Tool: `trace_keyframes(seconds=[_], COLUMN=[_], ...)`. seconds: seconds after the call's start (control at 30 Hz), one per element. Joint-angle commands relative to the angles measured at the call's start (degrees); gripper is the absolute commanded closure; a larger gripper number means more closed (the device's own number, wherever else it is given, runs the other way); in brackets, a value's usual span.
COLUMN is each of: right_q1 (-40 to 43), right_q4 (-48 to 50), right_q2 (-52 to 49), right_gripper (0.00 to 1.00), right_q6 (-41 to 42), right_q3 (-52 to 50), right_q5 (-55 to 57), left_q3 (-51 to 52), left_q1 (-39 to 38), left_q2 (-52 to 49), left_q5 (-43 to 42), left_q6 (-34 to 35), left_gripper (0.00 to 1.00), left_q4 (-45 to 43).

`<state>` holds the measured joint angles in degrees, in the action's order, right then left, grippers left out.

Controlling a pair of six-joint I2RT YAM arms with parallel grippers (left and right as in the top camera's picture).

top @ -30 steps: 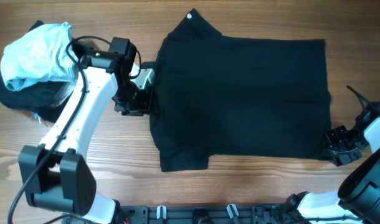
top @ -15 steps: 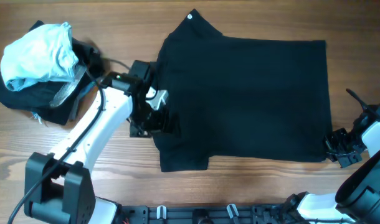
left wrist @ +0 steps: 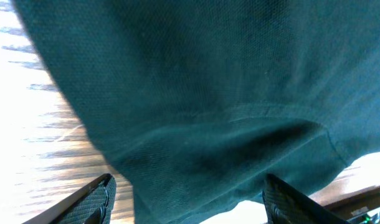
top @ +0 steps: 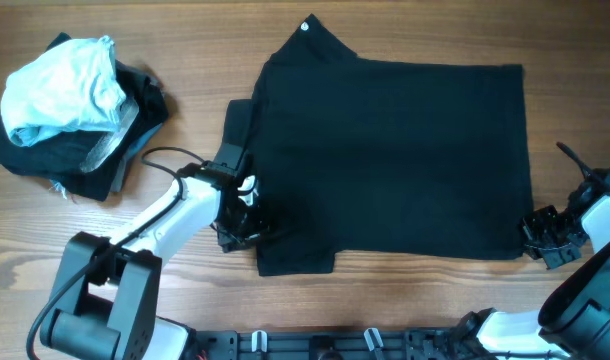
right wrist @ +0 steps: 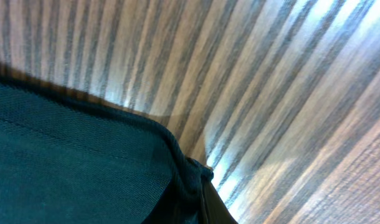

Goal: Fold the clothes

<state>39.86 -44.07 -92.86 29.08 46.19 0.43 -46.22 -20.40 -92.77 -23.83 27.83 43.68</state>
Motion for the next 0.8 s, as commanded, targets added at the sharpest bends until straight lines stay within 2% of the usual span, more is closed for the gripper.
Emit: trace_keyframes(seconds=[0.0, 0.13, 0.3, 0.47, 0.6, 0.67, 0.7, 0.77], right_q1=[-0.4, -0.4, -0.4, -0.4, -0.4, -0.4, -0.4, -0.4], right_q4=[1.2, 1.3, 1.0, 1.1, 1.7, 1.7, 1.8, 1.9], right_q2=[-1.5, -1.5, -1.5, -1.5, -1.5, -1.5, -1.5, -1.5], right_gripper=[0.93, 0.92, 0.91, 0.89, 0.88, 0.88, 0.88, 0.87], right_q6=[-0.6, -0.6, -0.6, -0.6, -0.6, -0.6, -0.6, -0.6], right_q3=[-1.8, -1.8, -1.8, -1.8, -1.8, -1.8, -1.8, -1.8], right_q5=[-6.9, -7.0, -7.0, -7.0, -7.0, -7.0, -7.0, -7.0], left_q3=[0.2, 0.1, 0.2, 0.2, 0.2, 0.2, 0.2, 0.6], left_q1=[-3.7, -4.7, -3.6, -9.0, -12.8, -13.6, -13.9, -13.9], left_q2=[0.2, 0.2, 0.2, 0.2, 0.2, 0.2, 0.2, 0.1], left_q5=[1.4, 10.0, 8.3, 3.8, 4.0, 4.0, 4.0, 5.2], left_q6=[3.7, 4.1, 4.1, 4.1, 4.2, 4.2, 4.2, 4.2], left_gripper=[0.25, 0.21, 0.23, 0.18, 0.32, 0.45, 0.47, 0.44], left_q4=[0.5, 0.6, 3.8, 4.5, 3.6, 4.0, 4.1, 3.7])
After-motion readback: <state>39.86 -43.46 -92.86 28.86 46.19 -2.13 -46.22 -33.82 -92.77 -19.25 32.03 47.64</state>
